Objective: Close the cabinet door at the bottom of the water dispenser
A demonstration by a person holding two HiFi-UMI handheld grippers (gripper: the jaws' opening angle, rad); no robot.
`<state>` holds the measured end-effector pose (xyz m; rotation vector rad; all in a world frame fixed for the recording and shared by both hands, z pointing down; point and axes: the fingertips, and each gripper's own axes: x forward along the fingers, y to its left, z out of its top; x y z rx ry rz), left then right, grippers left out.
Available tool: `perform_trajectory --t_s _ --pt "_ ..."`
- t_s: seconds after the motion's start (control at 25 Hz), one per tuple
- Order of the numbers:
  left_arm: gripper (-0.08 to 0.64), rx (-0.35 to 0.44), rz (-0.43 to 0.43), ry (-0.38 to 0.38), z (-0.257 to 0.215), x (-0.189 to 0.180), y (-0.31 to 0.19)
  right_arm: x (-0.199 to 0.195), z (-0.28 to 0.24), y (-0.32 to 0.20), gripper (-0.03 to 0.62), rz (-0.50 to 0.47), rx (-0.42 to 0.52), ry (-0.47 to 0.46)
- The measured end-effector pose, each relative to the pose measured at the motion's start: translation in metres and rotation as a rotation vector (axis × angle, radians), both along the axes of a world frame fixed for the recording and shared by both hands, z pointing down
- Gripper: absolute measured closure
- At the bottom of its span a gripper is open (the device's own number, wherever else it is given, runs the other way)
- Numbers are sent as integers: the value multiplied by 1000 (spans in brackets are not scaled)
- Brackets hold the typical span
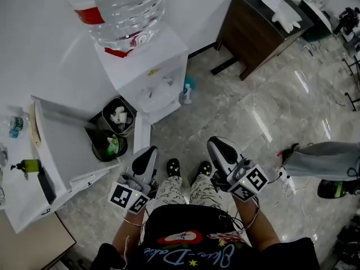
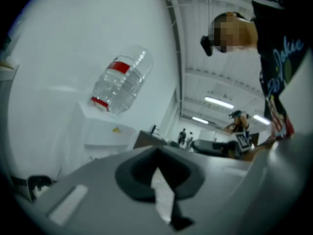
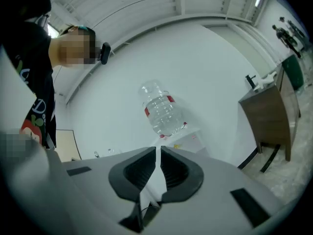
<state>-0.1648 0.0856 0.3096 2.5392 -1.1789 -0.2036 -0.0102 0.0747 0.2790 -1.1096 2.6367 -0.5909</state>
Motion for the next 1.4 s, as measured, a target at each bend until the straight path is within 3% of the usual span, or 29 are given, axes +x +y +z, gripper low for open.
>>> perform_trajectory --t_s 0.16,0.24,0.32,0.44,0.64,0.8,1.0,1.2,1.4 --pt "565 -36 -53 -37 65 -8 -23 -13 53 -36 575 -95 -67 45" --pt "565 -120 -101 -111 119 -28 -35 -17 86 -53 575 -105 -112 79" --pt "565 -229 -154 -175 169 -62 -41 -19 121 -68 575 -55 -160 123" --pt "565 -327 -244 -234 238 -108 -58 -21 168 -92 575 -27 -162 230" --pt "565 -481 -298 -440 357 -169 -65 -44 242 -97 575 -109 -208 294" --pt "563 -619 -305 -525 429 -201 -53 -64 268 -93 575 -180 -204 293" --pt "563 -755 -350 -572 484 -216 -27 -65 282 -95 575 -176 -191 267" --pt "564 -768 -296 -637 496 -204 -28 -58 276 -98 575 -223 -134 284" --pt "565 -765 -252 -679 493 -190 -38 -43 266 -114 575 -172 -114 244"
